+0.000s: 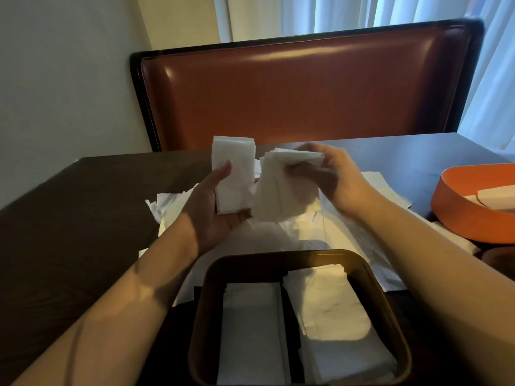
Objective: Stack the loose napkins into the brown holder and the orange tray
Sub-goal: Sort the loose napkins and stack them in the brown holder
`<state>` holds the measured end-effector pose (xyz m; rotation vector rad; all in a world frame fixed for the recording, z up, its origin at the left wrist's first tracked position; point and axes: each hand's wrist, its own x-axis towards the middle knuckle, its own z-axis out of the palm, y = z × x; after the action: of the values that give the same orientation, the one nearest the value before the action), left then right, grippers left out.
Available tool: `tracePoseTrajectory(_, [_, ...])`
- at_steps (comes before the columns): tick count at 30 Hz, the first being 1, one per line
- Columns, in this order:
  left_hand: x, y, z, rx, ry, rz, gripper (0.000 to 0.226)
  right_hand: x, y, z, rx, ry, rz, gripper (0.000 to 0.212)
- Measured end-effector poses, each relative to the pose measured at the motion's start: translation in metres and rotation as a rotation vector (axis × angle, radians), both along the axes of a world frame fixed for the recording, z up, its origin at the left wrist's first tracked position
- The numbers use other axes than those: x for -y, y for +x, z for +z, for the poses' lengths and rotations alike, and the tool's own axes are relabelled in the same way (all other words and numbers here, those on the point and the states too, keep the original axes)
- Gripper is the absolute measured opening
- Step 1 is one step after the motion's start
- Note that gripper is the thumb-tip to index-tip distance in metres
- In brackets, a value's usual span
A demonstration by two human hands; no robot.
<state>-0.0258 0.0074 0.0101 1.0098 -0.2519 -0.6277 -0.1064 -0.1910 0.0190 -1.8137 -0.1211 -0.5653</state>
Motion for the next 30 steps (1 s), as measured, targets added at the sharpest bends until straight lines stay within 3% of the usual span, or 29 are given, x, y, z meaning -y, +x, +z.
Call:
tracePoseTrajectory(3, [-0.002,0.001,0.001,0.002,0.013,0.062,0.055,0.002,0.001,0.001,0.119,-0.053,-0.093,0.027])
tracePoseTrajectory(7, [-0.004,0.006,0.002,0.050,0.024,0.102,0.059,0.000,-0.002,0.008,0.151,0.056,-0.045,0.012])
tracePoseTrajectory(12, [-0.004,0.006,0.003,0.061,0.023,0.117,0.061,-0.004,-0.003,0.011,0.053,0.200,0.040,0.019])
tracePoseTrajectory(14, [-0.005,0.004,0.003,0.072,0.035,0.117,0.062,-0.005,-0.005,0.010,-0.001,0.223,0.109,0.010])
tracePoseTrajectory(16, [-0.005,0.003,0.003,0.083,0.049,0.094,0.064,-0.004,-0.007,0.009,-0.066,0.270,0.183,0.018])
tracePoseTrajectory(20, [-0.001,0.000,0.001,0.061,0.068,0.050,0.046,-0.010,-0.006,0.007,-0.080,0.220,0.177,0.025])
tracePoseTrajectory(25, [0.000,-0.004,0.001,0.090,0.034,0.077,0.044,-0.015,0.003,0.003,-0.038,0.243,0.021,0.009])
tracePoseTrajectory(27, [-0.004,0.001,0.002,0.134,0.005,0.091,0.040,-0.015,0.003,0.003,0.001,0.292,-0.007,0.012])
tracePoseTrajectory(30, [-0.007,0.003,0.003,0.154,0.005,0.096,0.037,-0.014,-0.001,0.004,0.043,0.206,0.020,0.017])
